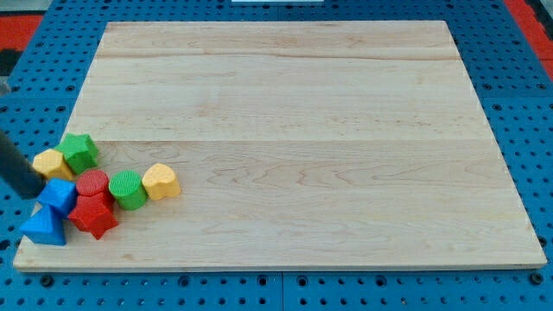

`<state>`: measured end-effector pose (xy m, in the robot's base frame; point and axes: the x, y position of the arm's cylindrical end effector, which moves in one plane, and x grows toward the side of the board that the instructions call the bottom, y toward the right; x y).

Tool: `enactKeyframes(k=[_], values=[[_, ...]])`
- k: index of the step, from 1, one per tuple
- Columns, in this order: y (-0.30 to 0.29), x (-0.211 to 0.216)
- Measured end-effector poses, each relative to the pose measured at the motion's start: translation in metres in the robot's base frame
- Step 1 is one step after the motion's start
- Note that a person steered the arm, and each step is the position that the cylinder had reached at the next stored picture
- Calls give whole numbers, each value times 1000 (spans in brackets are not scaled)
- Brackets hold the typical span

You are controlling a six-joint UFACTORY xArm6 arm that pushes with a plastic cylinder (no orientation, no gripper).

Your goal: Move the yellow hexagon and the green star to the center left

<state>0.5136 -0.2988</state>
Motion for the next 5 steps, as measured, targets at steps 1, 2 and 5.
enactKeyframes(k=[1,2,5], values=[[2,-26],[25,-47],[96,-101]])
